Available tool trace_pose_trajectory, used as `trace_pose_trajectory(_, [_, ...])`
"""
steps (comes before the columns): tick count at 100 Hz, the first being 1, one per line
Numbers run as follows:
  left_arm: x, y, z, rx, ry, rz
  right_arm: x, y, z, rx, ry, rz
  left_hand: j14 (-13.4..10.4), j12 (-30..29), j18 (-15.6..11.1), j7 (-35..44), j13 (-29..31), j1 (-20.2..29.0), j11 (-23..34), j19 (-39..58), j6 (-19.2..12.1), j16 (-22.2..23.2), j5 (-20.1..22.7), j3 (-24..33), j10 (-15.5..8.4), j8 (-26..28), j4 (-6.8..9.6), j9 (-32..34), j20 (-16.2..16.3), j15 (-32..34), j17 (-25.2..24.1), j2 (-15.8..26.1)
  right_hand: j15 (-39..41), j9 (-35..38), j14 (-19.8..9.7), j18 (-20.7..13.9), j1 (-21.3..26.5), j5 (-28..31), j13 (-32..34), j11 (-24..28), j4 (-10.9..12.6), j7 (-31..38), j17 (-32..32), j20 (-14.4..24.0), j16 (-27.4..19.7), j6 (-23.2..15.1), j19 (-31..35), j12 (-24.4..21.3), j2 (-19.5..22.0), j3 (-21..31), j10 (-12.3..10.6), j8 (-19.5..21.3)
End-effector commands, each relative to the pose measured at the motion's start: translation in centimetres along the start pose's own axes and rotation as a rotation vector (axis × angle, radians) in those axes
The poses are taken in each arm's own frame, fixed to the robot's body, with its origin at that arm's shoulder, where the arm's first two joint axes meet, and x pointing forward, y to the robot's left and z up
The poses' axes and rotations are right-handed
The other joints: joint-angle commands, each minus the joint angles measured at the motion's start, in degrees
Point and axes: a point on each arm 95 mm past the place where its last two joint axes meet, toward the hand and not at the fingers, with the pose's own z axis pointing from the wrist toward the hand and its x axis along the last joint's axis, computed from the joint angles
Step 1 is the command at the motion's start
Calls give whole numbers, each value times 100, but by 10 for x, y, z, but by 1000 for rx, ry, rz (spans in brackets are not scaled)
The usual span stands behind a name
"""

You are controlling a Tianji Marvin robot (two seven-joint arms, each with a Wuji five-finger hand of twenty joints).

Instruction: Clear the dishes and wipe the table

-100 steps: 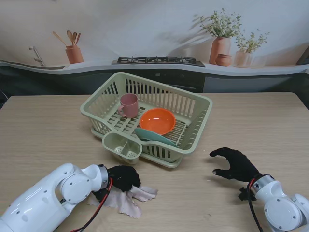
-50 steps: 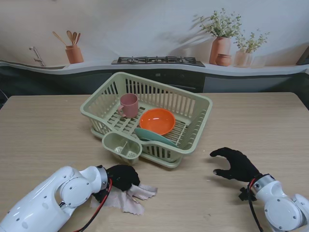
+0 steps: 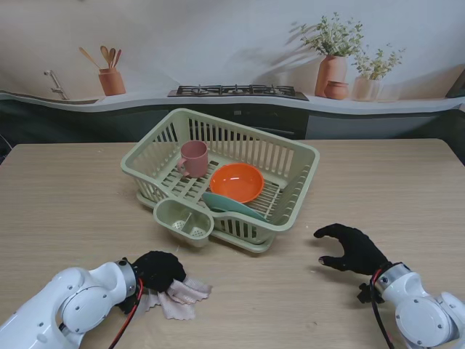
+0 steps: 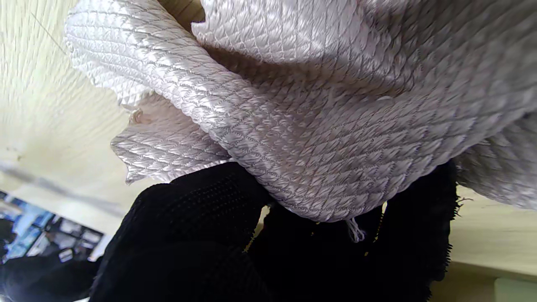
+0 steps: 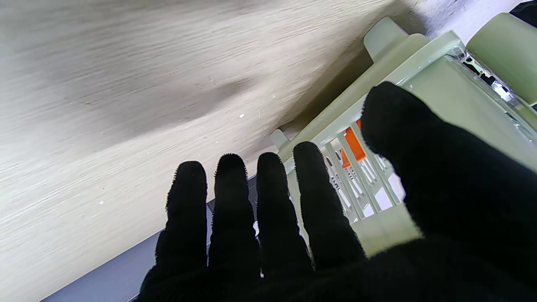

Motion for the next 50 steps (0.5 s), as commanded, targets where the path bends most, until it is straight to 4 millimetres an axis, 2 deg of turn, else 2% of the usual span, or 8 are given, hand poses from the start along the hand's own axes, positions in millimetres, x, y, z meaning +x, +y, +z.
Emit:
trace_pose_trajectory(1, [-4, 27, -1, -96, -9, -23, 1, -3, 0, 19, 2, -3, 148, -630, 228, -728, 60, 166, -802, -46, 560, -40, -72, 142, -57, -484, -68, -224, -112, 36, 46, -34, 48, 19, -90, -215, -155, -135, -160, 79, -63, 29, -84, 64, -51, 18, -16, -2, 31, 43, -78, -42])
trace_pose_trajectory(23, [10, 16, 14, -138, 53, -50, 1, -2, 0, 16, 3, -2, 130, -632, 228, -708, 65, 161, -803, -55, 549, -51, -74, 141, -60, -498, -71, -225, -116, 27, 49, -27, 49, 15, -95, -215, -151, -135, -158, 81, -62, 30, -88, 65, -50, 26, -16, -1, 28, 48, -79, -42])
trace_pose_trajectory(50, [41, 7, 51, -207, 143, -119, -1, 0, -3, 3, 6, -1, 121, -622, 228, -689, 79, 159, -783, -49, 570, -54, -88, 128, -66, -517, -80, -223, -117, 37, 72, -22, 51, 20, -90, -214, -150, -134, -158, 82, -62, 30, -88, 65, -50, 19, -16, -1, 30, 48, -73, -43])
